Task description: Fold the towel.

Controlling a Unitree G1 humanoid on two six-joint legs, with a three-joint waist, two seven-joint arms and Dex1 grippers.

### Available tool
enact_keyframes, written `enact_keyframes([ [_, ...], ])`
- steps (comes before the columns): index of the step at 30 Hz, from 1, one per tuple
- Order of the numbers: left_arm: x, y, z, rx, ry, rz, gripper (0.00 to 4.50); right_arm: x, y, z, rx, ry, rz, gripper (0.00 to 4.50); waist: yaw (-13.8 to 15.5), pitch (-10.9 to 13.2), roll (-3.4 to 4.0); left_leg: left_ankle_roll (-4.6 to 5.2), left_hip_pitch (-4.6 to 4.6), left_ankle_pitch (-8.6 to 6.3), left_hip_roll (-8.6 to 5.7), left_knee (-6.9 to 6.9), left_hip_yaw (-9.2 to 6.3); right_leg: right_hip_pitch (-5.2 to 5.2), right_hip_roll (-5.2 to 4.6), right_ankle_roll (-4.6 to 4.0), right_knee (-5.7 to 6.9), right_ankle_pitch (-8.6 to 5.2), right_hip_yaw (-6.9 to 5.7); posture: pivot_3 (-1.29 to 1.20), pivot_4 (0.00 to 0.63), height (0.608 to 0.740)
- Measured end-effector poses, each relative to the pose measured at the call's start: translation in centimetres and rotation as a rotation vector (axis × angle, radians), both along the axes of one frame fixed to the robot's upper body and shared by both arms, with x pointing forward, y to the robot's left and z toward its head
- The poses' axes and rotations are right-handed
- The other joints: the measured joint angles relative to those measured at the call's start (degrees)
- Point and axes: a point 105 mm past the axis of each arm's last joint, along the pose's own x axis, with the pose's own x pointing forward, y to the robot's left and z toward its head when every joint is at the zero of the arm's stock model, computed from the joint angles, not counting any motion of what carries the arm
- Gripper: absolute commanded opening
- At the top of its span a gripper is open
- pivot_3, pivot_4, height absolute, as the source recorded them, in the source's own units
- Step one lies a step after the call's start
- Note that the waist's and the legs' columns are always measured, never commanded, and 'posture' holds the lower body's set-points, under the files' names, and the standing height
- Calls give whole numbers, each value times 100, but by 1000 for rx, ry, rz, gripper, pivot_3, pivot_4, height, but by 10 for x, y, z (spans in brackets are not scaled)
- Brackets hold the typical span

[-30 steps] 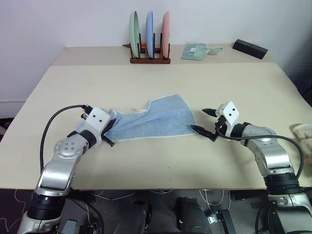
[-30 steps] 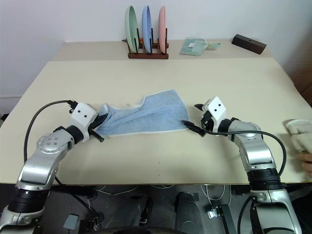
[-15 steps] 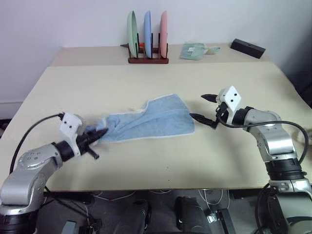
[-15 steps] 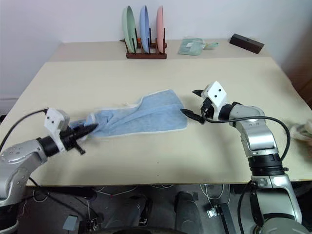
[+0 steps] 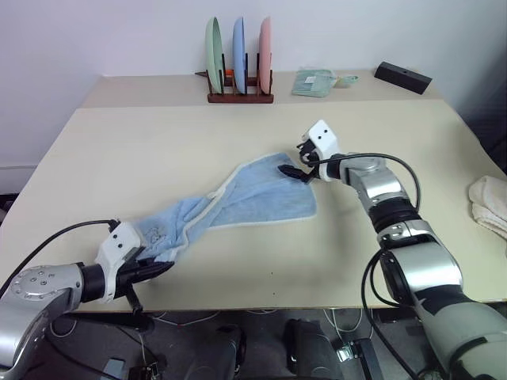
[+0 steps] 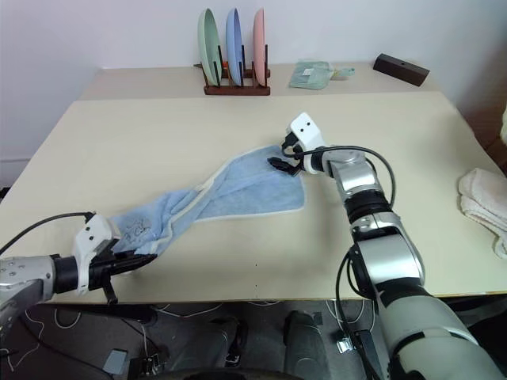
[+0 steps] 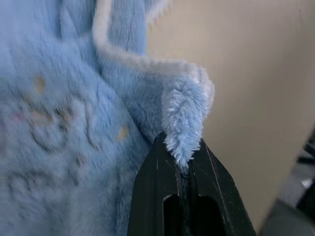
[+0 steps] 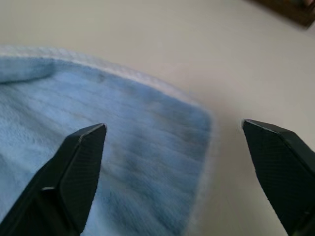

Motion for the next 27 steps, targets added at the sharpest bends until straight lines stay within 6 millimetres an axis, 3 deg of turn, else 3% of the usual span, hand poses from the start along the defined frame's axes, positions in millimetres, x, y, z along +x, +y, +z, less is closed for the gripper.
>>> enact_keyframes([
  [3, 1, -3, 0, -21, -6, 5, 52, -1, 0, -17, -28, 63, -16, 4500, -72, 0, 1, 0, 0, 0, -1, -2, 0, 1, 0, 0, -3, 0, 2, 0, 150, 740],
  [12, 8, -9, 9, -85, -56, 28, 0, -2, 0, -19, -59, 89, 3, 121, -88, -1, 1, 0, 32, -1, 0, -8, 4, 24, 12, 0, -1, 0, 10, 0, 150, 740],
  [14, 12, -13, 15, -107, -86, 26, 0, -5, -6, -20, -57, 91, 10, 54, -59, -1, 1, 0, 31, -1, -1, -7, 4, 24, 11, 0, -1, 0, 10, 0, 150, 740],
  [18, 16, -20, 22, -125, -122, 13, 0, -22, -45, -20, -57, 94, 7, 54, -15, -1, 2, 5, 26, -3, -4, -7, 1, 26, 12, 1, -14, 0, 16, 0, 150, 740],
  [20, 17, -27, 25, -143, -132, -11, 0, -40, -71, -20, -87, 92, 5, 54, 43, -1, 2, 7, 24, -5, -3, -8, 2, 27, 14, 2, -20, -1, 17, 0, 150, 740],
  [22, 17, -33, 25, -155, -129, -31, 0, -69, -98, -23, -125, 117, 23, 54, 70, -1, 4, 12, 24, -8, -2, -9, 2, 32, 10, 5, -29, -1, 18, 0, 150, 740],
  [25, 20, -41, 25, -166, -130, -60, 0, -103, -109, -24, -160, 149, 67, 54, 30, 0, 8, 37, 29, -23, 7, -9, 13, 32, 8, 6, -28, -1, 24, 0, 150, 740],
  [27, 22, -44, 24, -173, -124, -78, 0, -108, -104, -22, -158, 137, 68, 54, -62, 1, 7, 39, 33, -24, 21, -9, 26, 32, 19, 5, -28, 0, 31, 0, 150, 740],
])
